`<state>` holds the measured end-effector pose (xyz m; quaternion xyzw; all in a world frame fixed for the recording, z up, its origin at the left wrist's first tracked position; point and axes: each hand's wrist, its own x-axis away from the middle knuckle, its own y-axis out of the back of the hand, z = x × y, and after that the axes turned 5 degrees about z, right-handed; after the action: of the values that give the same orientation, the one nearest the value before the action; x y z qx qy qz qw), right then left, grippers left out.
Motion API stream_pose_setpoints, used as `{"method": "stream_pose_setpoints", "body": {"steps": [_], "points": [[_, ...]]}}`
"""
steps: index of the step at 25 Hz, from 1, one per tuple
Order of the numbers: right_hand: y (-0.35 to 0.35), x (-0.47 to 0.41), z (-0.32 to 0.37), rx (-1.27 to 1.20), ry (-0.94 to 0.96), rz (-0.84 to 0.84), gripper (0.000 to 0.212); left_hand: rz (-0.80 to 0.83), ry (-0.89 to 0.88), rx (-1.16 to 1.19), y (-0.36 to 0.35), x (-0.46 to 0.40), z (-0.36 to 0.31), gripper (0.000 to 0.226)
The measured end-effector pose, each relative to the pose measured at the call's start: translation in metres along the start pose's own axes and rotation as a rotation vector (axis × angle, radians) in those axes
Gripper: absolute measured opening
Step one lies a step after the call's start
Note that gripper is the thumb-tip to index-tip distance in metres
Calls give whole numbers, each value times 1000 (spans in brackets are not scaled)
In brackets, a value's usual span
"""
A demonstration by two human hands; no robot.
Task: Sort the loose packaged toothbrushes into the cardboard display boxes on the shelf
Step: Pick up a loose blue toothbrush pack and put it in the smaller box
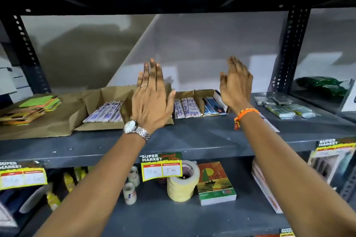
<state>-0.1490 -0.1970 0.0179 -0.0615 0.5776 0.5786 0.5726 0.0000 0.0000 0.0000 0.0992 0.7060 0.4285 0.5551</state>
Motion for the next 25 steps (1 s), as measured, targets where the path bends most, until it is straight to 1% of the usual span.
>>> {"method": "stream_pose_setpoints", "body": {"steps": [3,6,10,14,18,25], "points": [[12,12,-27,-9,-142,10,43,49,-44,0,0,31,-14,84],[16,37,-51,80,-221,96,32,93,-84,-6,-10,60,-23,84],[16,58,-53,231,-279,222,32,131,-98,-40,-19,86,-26,83],[10,67,-54,329,-290,254,32,163,-102,-79,-31,111,-26,81],[8,65,-56,321,-295,253,25,84,-103,-86,-40,120,-22,77],[2,65,-55,332,-339,197,22,-23,-135,-99,-52,125,-19,69]]}}
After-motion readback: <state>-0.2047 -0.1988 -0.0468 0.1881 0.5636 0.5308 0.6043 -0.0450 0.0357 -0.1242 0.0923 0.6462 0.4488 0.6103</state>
